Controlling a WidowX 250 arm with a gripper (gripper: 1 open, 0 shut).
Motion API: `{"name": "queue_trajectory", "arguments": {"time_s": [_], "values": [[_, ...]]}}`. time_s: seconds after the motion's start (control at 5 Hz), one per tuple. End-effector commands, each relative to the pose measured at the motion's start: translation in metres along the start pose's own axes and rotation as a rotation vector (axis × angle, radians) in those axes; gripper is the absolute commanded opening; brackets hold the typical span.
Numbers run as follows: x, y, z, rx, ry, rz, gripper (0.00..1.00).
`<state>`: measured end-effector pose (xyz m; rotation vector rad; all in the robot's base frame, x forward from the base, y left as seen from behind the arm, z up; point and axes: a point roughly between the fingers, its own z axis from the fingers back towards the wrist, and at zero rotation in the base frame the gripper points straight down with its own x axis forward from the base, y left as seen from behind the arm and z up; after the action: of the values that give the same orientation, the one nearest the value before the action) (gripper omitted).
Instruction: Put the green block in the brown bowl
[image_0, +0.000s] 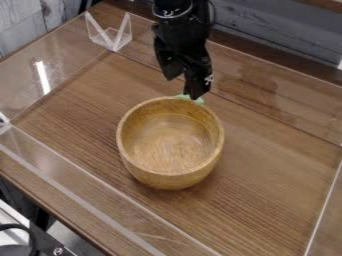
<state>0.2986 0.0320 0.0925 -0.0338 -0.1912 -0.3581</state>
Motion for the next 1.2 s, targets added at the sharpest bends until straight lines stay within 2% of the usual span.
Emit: {"name": "queue_trajectory", "arguments": {"time_s": [0.0,1.0], "values": [[0.013,0.011,0.01,0.028,-0.063,-0.005,1.0],[0.028,0.028,-0.008,0.018,-0.104,-0.029,1.0]]}}
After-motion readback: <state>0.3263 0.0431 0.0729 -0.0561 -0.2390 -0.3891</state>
